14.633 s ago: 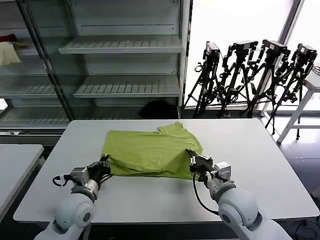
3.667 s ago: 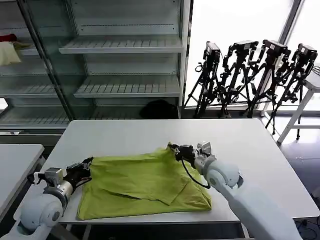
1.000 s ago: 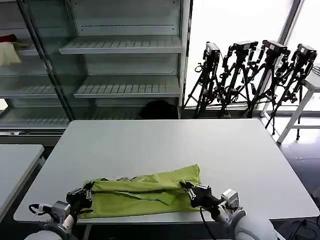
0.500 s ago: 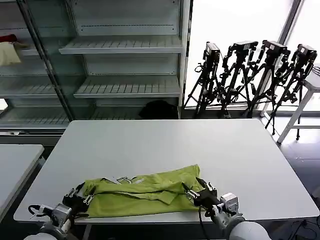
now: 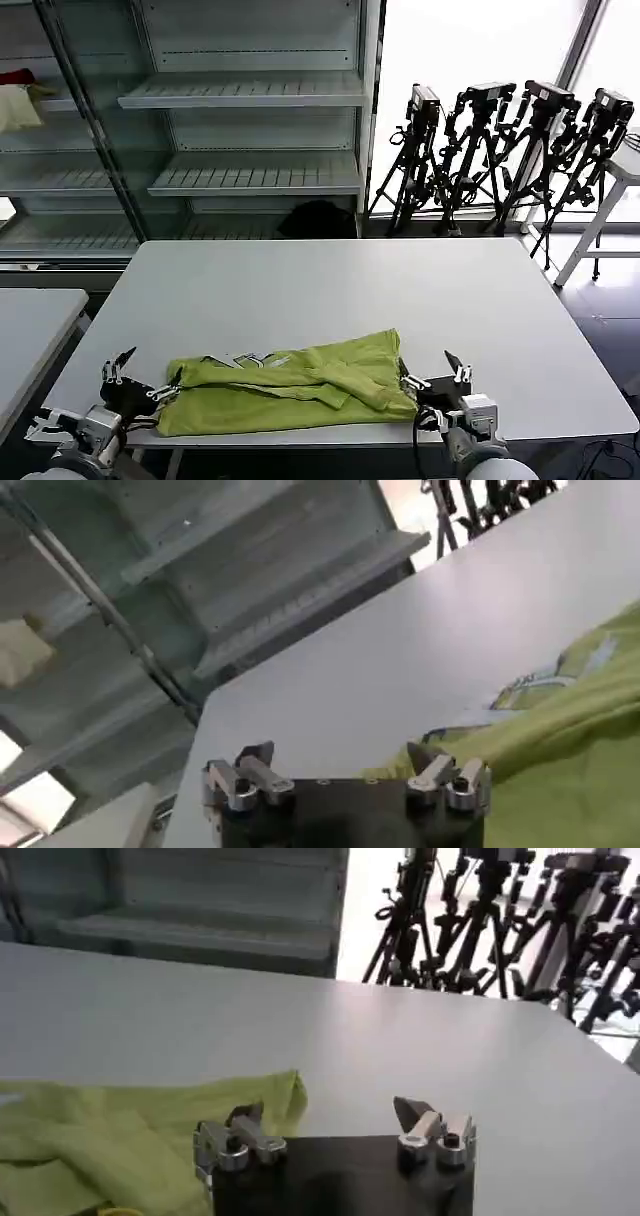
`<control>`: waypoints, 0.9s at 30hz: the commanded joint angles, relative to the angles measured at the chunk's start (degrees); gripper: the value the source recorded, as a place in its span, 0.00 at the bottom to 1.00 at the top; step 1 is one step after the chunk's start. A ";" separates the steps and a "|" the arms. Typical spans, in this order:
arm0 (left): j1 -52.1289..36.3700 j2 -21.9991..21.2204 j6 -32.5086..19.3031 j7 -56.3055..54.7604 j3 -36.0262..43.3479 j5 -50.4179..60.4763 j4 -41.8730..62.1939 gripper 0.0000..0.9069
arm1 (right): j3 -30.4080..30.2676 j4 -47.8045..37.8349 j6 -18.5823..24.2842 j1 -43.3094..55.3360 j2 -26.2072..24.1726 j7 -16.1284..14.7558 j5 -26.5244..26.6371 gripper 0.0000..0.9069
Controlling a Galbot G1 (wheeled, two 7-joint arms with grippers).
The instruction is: Fold and organize the clothes.
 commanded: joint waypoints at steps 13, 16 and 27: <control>0.60 -21.63 -11.04 -8.34 6.46 -13.07 0.49 1.00 | 21.22 -12.51 35.35 -15.89 -2.51 -29.65 -2.14 1.00; 0.71 -22.40 -12.90 -7.57 7.31 -10.28 1.39 1.00 | 22.24 -12.29 37.13 -17.65 -2.22 -31.53 -1.35 1.00; -1.19 -23.16 -15.57 -7.00 8.54 -9.53 5.61 1.00 | 24.78 -13.63 41.91 -20.99 -1.92 -35.67 0.54 1.00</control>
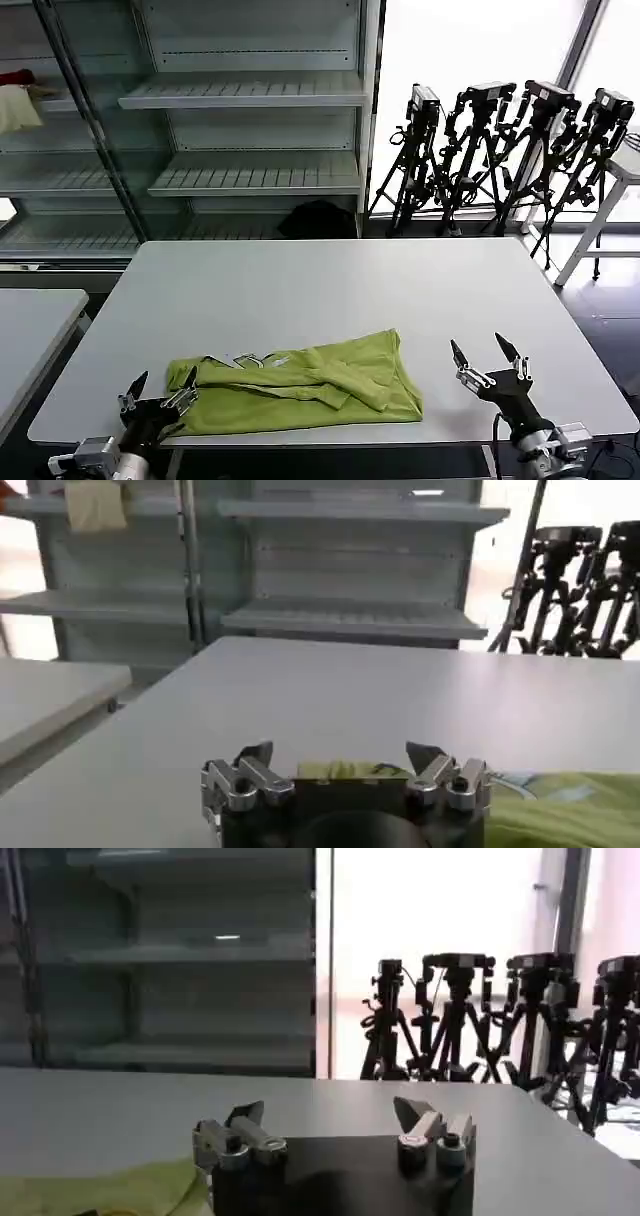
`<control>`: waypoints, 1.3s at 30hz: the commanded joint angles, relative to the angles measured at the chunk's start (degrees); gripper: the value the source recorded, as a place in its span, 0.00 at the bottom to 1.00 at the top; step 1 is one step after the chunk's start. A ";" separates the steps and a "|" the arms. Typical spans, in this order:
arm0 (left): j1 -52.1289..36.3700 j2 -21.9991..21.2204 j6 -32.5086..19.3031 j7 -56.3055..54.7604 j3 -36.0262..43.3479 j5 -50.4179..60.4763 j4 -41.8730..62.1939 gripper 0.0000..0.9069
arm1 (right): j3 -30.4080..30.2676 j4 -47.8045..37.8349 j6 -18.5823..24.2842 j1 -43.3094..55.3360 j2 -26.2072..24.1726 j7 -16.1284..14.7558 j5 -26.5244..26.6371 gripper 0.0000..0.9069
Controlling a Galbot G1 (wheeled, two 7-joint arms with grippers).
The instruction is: Fold and organize the clothes.
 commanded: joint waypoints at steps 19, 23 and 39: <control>-3.59 -4.50 -4.81 -1.39 3.39 1.44 10.18 0.23 | 3.44 -1.03 6.38 -3.18 -0.13 -6.04 0.94 1.00; -3.55 -4.74 -4.68 -1.37 4.40 1.49 9.69 0.01 | 3.31 -0.97 6.33 -3.09 0.01 -6.00 0.92 1.00; -4.21 -4.25 -8.57 -0.31 5.96 4.03 9.99 0.00 | 2.34 -1.13 6.07 -1.94 0.46 -5.30 0.13 1.00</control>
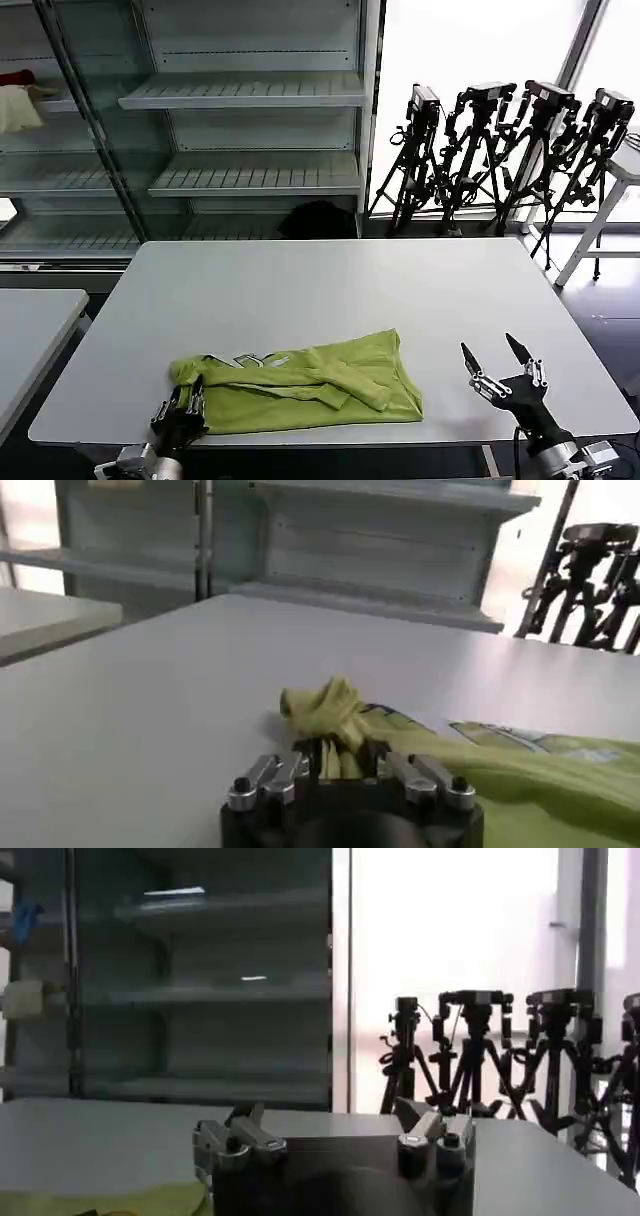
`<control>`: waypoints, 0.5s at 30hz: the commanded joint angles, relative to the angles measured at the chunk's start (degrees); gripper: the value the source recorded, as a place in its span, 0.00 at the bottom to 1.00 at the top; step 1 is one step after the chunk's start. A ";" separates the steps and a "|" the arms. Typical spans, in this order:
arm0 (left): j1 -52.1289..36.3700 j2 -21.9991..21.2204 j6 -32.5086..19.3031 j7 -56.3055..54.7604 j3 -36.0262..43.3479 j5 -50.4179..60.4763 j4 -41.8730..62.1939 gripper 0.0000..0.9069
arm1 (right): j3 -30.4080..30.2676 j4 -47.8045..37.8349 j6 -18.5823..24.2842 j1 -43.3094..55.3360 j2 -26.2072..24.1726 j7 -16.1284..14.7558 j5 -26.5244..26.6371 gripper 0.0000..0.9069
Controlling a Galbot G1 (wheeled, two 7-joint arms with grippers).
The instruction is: Fold and organize the clothes.
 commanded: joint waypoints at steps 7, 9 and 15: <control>0.82 3.94 -0.59 -0.54 -4.91 -2.63 -5.88 0.00 | -0.80 0.00 -0.40 1.15 0.17 0.43 -0.45 1.00; 1.29 6.18 -0.43 -0.87 -6.91 -3.83 -6.91 0.00 | -1.00 -0.02 -0.49 1.43 0.17 0.59 -0.46 1.00; 2.01 15.05 1.44 -1.24 -19.07 -11.20 -6.84 0.00 | -1.55 0.02 -0.70 2.10 0.11 0.67 -0.64 1.00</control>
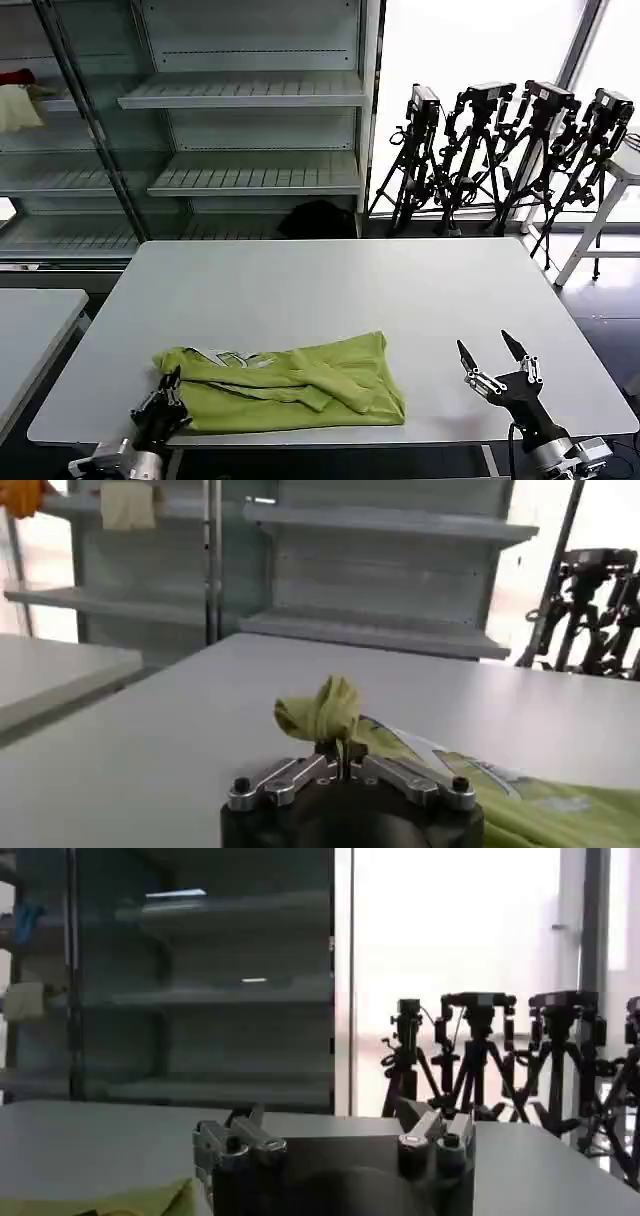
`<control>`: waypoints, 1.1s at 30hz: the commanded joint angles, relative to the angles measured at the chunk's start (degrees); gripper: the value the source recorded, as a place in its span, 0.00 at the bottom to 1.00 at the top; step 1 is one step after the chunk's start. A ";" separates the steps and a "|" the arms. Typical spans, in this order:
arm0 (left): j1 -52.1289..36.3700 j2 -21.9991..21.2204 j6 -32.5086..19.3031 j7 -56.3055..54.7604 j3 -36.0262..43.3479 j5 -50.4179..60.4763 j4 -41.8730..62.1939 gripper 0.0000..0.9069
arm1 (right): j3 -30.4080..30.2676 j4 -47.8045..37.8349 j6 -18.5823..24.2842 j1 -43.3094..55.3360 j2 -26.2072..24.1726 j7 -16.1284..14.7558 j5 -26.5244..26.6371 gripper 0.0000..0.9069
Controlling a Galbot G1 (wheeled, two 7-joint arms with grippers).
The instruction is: Fold and organize the clothes.
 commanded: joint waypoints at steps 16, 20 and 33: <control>2.23 9.82 -2.73 8.89 -11.51 -1.94 -9.53 0.00 | -0.89 -0.22 0.12 0.98 0.60 0.41 -0.56 1.00; 1.31 7.08 -6.01 9.61 0.44 7.62 -8.32 0.01 | -1.03 -0.10 0.05 0.95 0.78 0.42 -0.75 1.00; -3.51 -0.15 -7.20 9.16 16.64 16.37 -2.59 0.01 | -2.00 -0.49 -0.09 1.16 1.61 0.13 -1.64 1.00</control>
